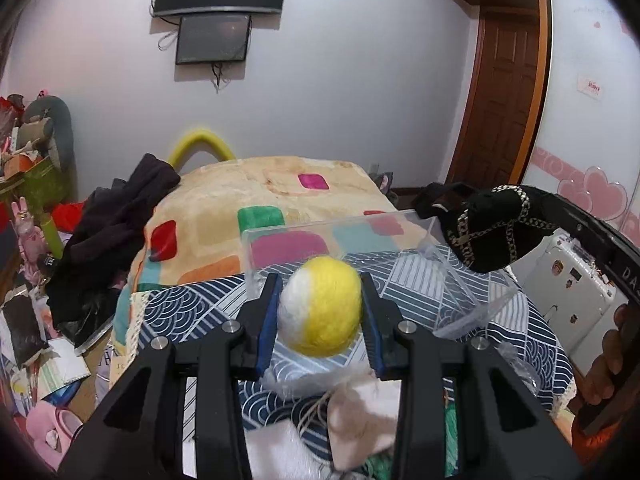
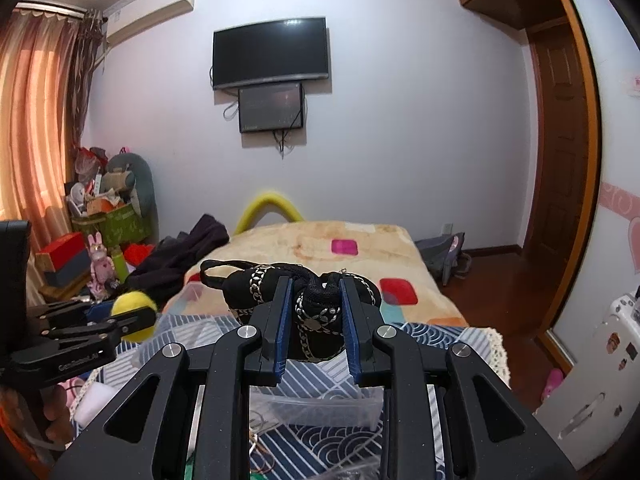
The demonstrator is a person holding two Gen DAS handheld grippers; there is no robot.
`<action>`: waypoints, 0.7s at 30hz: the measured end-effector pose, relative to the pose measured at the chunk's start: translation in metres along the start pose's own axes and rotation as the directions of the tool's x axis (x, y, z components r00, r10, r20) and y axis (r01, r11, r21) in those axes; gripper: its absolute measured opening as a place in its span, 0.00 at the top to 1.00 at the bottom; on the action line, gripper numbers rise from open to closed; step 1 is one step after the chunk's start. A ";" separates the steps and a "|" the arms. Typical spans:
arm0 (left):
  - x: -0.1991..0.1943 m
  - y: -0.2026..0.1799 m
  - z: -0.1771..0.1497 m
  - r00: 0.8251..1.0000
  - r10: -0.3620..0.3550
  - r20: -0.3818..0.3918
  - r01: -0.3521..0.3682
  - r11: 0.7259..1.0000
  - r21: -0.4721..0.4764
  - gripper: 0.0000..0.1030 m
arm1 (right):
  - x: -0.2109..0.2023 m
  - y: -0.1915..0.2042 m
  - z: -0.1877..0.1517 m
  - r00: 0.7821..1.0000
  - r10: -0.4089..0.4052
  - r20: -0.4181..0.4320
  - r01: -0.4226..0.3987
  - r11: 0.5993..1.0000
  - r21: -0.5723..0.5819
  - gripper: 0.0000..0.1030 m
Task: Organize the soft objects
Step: 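Drop the ball into the clear box with left tool while right tool drops the black bag in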
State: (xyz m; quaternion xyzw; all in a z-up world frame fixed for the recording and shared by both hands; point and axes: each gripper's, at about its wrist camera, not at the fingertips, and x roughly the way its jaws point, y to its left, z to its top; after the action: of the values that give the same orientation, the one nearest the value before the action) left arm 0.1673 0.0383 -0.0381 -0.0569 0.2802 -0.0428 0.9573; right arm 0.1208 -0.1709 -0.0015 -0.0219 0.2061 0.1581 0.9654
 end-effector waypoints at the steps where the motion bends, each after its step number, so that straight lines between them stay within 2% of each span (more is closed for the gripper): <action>1: 0.008 0.000 0.002 1.000 0.001 -0.013 -0.001 1.000 0.004 0.64 | 0.004 0.000 -0.002 1.000 0.002 -0.013 -0.002 1.000 -0.002 0.79; 7: 0.047 -0.003 0.000 0.995 0.001 -0.096 0.001 1.000 0.019 0.64 | 0.030 -0.003 -0.018 0.993 -0.002 -0.118 -0.001 1.000 -0.027 0.79; 14: 0.071 -0.008 -0.006 0.988 -0.006 -0.157 0.011 0.999 0.032 0.64 | 0.047 -0.005 -0.027 0.975 0.013 -0.223 -0.022 0.999 -0.040 0.79; 16: 0.074 -0.011 -0.008 0.986 -0.001 -0.168 0.008 0.999 0.039 0.58 | 0.051 -0.007 -0.027 0.971 0.020 -0.239 -0.030 0.999 -0.037 0.77; 19: 0.071 -0.013 -0.008 0.987 0.008 -0.160 -0.001 0.999 0.046 0.36 | 0.048 -0.008 -0.027 0.969 0.020 -0.245 -0.032 0.998 -0.045 0.69; 21: 0.063 -0.016 -0.008 0.991 0.009 -0.135 -0.002 0.999 0.051 0.34 | 0.044 -0.008 -0.025 0.970 0.024 -0.243 -0.036 0.998 -0.047 0.60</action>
State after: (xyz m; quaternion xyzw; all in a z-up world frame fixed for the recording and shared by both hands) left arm 0.2152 0.0149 -0.0759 -0.0289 0.3434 -0.0511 0.9374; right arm 0.1516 -0.1682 -0.0428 -0.0626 0.3186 0.1739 0.9297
